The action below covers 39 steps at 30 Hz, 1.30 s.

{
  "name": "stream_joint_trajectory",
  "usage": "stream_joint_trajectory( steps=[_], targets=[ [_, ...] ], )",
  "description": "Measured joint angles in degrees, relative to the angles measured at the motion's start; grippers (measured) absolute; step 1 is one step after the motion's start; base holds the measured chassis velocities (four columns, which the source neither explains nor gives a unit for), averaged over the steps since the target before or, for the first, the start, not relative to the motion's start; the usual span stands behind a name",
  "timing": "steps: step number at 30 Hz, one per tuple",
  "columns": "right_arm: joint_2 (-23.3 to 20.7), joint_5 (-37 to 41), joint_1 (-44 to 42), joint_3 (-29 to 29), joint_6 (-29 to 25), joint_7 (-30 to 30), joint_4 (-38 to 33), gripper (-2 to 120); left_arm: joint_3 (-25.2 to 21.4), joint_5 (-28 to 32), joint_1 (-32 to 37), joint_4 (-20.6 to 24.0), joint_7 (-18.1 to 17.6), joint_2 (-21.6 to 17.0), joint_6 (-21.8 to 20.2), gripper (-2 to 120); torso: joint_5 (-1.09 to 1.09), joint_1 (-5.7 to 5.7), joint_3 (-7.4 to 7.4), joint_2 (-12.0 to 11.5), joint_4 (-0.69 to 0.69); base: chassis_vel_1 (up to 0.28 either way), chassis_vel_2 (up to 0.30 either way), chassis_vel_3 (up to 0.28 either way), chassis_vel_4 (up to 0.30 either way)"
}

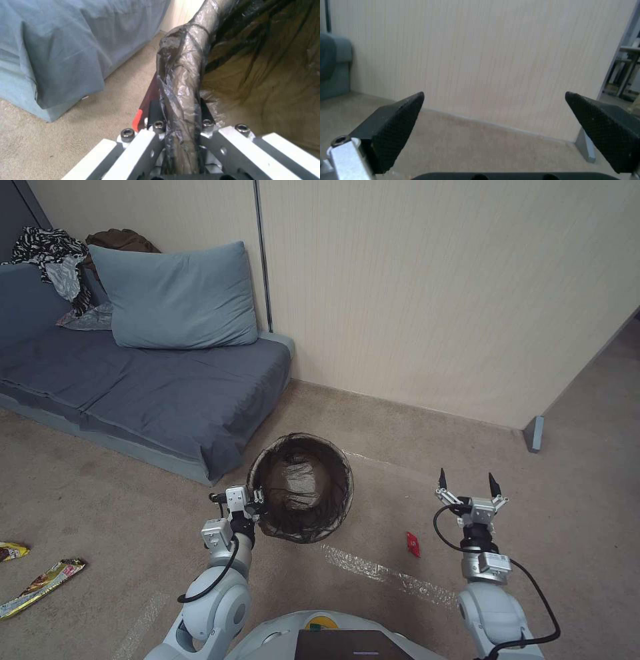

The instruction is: Pick up the trash bin, then pick up the garbage from the floor and place it into the trash bin.

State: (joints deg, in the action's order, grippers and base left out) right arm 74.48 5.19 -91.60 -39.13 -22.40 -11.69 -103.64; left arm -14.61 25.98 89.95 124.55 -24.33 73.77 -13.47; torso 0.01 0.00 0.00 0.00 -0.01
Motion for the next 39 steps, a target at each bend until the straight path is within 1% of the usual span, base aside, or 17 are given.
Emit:
stream_joint_trajectory(
  steps=[2, 3, 4, 5, 7, 8, 10, 11, 12, 15, 19, 21, 25, 29, 32, 39],
  targets=[
    [-4.07, 2.21, -0.07, 0.78, 0.87, -0.14, 1.81, 100, 0.13, 0.00, -0.22, -0.46, 0.00, -0.10, 0.03, 2, 0.01, 0.00, 0.00, 0.00, 0.00, 0.000, 0.000, 0.000, 0.000],
    [-5.30, 2.79, -0.05, 1.06, 1.03, -0.11, 2.39, 100, 0.21, 0.00, -0.29, -0.56, 0.00, -0.20, 0.03, 2, 0.01, 0.00, 0.00, 0.00, 0.01, 0.000, 0.000, 0.000, 0.000],
    [-5.30, 2.79, -0.05, 1.06, 1.03, -0.11, 2.39, 100, 0.21, 0.00, -0.29, -0.56, 0.00, -0.20, 0.03, 2, 0.01, 0.00, 0.00, 0.00, 0.01, 0.000, 0.000, 0.000, 0.000],
    [-8.17, 4.64, -0.06, 1.75, 1.55, -0.10, 3.75, 100, 0.36, 0.05, -0.51, -0.70, -0.02, -0.48, 0.03, 2, 0.01, 0.00, 0.00, 0.00, 0.01, 0.000, 0.000, 0.000, 0.000],
    [-11.76, 6.97, -0.12, 2.83, 2.23, -0.35, 5.54, 100, 0.50, 0.21, -0.94, -0.88, -0.08, -1.04, 0.03, 2, 0.01, 0.00, 0.00, 0.00, 0.00, 0.000, 0.000, 0.000, 0.000],
    [-11.76, 6.97, -0.12, 2.83, 2.23, -0.35, 5.54, 100, 0.50, 0.21, -0.94, -0.88, -0.08, -1.04, 0.03, 2, 0.01, 0.00, 0.00, 0.00, 0.00, 0.000, 0.000, 0.000, 0.000],
    [-15.32, 9.49, 0.00, 4.40, 2.88, -0.86, 7.68, 100, 0.51, 0.52, -1.22, -0.98, -0.18, -1.60, 0.03, 2, 0.00, 0.00, 0.00, 0.00, 0.00, 0.000, 0.000, 0.000, 0.000],
    [-15.32, 9.49, 0.00, 4.40, 2.88, -0.86, 7.68, 100, 0.51, 0.52, -1.22, -0.98, -0.18, -1.60, 0.03, 2, 0.00, 0.00, 0.00, 0.00, 0.00, 0.000, 0.000, 0.000, 0.000],
    [-17.33, 11.07, 0.40, 5.63, 3.39, -0.82, 9.22, 100, 0.51, 0.66, -1.31, -1.03, -0.23, -1.94, 0.03, 2, 0.00, 0.00, 0.00, 0.00, 0.00, 0.000, 0.000, 0.000, 0.000],
    [-20.63, 15.83, 2.15, 8.90, 5.05, 0.13, 12.21, 100, 0.47, 0.75, -1.34, -1.16, -0.26, -2.17, 0.02, 2, 0.00, 0.00, 0.00, 0.00, 0.01, 0.000, 0.000, 0.000, 0.000],
    [-21.70, 18.42, 3.02, 10.52, 6.45, 0.53, 12.96, 100, 0.47, 0.75, -1.34, -1.22, -0.27, -2.13, 0.01, 2, 0.00, 0.00, 0.00, 0.00, 0.01, 0.000, 0.000, 0.000, 0.000],
    [-22.88, 21.09, 4.24, 12.76, 8.05, 0.99, 13.80, 100, 0.56, 0.71, -1.34, -1.36, -0.28, -2.08, 0.00, 2, -0.01, 0.00, 0.00, 0.00, 0.01, 0.000, 0.000, 0.000, 0.000],
    [-23.97, 22.83, 5.72, 15.51, 9.85, 1.80, 14.43, 100, 0.69, 0.64, -1.34, -1.60, -0.29, -2.14, 0.00, 2, -0.01, 0.00, 0.00, 0.00, 0.00, 0.000, 0.000, 0.000, 0.000],
    [-24.38, 23.74, 6.55, 17.36, 10.89, 2.40, 14.54, 100, 0.72, 0.61, -1.43, -1.80, -0.29, -2.18, 0.00, 2, -0.01, 0.00, 0.00, 0.00, 0.00, 0.000, 0.000, 0.000, 0.000],
    [-24.62, 23.94, 7.70, 20.53, 12.23, 3.35, 14.56, 100, 0.77, 0.58, -1.65, -2.06, -0.29, -2.20, 0.00, 2, -0.01, 0.00, 0.00, 0.00, 0.01, 0.000, 0.000, 0.000, 0.000],
    [-24.88, 23.85, 8.41, 24.57, 14.19, 3.90, 14.48, 100, 0.80, 0.57, -1.74, -2.07, -0.32, -2.18, 0.00, 2, -0.01, 0.00, 0.00, 0.00, 0.00, 0.000, 0.000, 0.000, 0.000]
  ],
)
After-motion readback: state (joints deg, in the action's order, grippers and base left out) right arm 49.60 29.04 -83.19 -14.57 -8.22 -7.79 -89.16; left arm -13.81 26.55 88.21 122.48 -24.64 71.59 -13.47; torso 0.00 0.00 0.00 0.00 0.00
